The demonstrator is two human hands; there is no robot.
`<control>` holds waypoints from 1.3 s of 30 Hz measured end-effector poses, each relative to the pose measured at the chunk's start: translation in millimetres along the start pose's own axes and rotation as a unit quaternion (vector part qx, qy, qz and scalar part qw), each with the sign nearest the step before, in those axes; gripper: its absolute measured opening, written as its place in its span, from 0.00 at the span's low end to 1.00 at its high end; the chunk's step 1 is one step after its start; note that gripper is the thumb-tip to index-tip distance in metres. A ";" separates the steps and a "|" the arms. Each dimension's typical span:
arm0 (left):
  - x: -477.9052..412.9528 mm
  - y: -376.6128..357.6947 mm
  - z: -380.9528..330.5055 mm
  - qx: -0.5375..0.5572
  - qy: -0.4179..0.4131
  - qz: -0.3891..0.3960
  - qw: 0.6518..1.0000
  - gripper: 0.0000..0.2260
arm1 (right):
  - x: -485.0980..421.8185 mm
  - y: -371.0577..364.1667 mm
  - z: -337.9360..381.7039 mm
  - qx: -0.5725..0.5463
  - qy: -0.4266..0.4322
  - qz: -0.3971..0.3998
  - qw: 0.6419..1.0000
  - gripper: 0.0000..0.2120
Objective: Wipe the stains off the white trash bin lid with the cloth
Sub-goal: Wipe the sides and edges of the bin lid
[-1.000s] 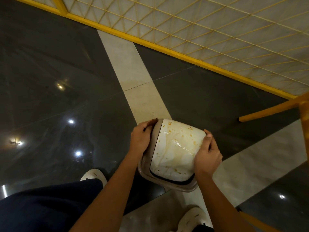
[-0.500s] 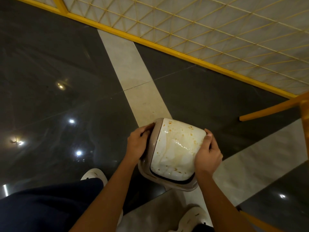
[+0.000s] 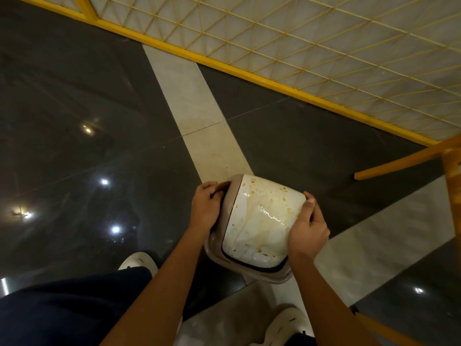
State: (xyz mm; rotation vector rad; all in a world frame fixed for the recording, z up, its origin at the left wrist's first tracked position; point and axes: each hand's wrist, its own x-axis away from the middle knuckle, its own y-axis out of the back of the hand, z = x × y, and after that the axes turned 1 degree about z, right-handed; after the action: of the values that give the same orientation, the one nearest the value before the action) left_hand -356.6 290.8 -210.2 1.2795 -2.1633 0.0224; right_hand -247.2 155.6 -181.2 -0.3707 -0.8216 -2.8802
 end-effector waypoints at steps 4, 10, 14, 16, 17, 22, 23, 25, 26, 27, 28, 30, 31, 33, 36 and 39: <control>-0.6 -0.6 -10.2 0.029 -0.003 0.025 0.999 0.11 | -1.2 -0.7 -0.7 -0.009 -0.006 -0.013 1.000 0.16; 62.5 4.4 29.8 0.029 0.006 -0.079 0.996 0.11 | -0.5 -1.7 -3.7 -0.008 -0.002 -0.013 1.000 0.16; 78.4 -5.3 47.9 0.030 0.016 -0.141 0.989 0.12 | -0.3 -2.2 -2.8 -0.004 0.002 -0.009 1.000 0.16; 71.4 -8.1 32.9 0.065 0.038 -0.151 0.986 0.11 | 0.0 -1.5 -2.6 0.000 0.004 -0.006 1.000 0.16; 67.6 -9.9 21.7 0.082 0.031 -0.152 0.984 0.11 | 0.4 -1.1 -2.1 -0.001 0.003 -0.005 1.000 0.16; 67.9 -23.4 -0.2 0.091 -0.038 -0.177 0.979 0.12 | 0.2 -0.2 0.2 -0.005 -0.002 -0.006 1.000 0.16; 74.0 -24.2 8.1 0.095 -0.028 -0.193 0.976 0.12 | 0.6 -0.1 0.6 -0.006 0.000 -0.007 1.000 0.16; 90.5 -27.2 31.4 0.100 0.011 -0.220 0.970 0.12 | 1.0 0.0 -0.3 -0.007 0.003 -0.008 1.000 0.16; 99.8 -29.4 40.9 0.098 0.025 -0.229 0.968 0.12 | 1.2 0.3 -0.5 -0.007 0.003 -0.007 1.000 0.16; 107.8 -32.1 46.8 0.095 0.031 -0.236 0.967 0.12 | 1.2 0.6 -0.4 -0.007 0.002 -0.007 1.000 0.16; 111.9 -35.1 48.3 0.094 0.037 -0.242 0.965 0.13 | 1.0 0.5 -0.3 -0.005 0.002 -0.007 1.000 0.16; 110.0 -40.1 40.0 0.100 0.048 -0.252 0.961 0.13 | 0.8 -0.5 -0.7 -0.004 0.004 -0.007 1.000 0.16; 106.9 -41.7 31.7 0.108 0.046 -0.257 0.959 0.13 | 0.7 -0.6 -0.9 -0.005 0.006 -0.007 1.000 0.16; 99.5 -44.4 14.4 0.125 0.029 -0.262 0.957 0.14 | 0.4 -0.8 -0.9 -0.008 0.008 -0.008 1.000 0.15; 93.6 -50.1 0.3 0.093 -0.026 -0.262 0.960 0.16 | 0.0 -0.7 -1.6 -0.005 0.010 -0.013 1.000 0.15; 96.6 -49.5 9.6 0.095 -0.019 -0.264 0.960 0.15 | 0.2 -2.0 -1.5 -0.008 0.003 -0.012 1.000 0.16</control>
State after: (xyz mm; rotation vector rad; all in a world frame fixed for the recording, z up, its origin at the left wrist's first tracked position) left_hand -354.8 185.5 -182.4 1.9463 -1.8161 -0.0127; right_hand -248.0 156.4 -183.4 -0.3564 -0.8083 -2.9095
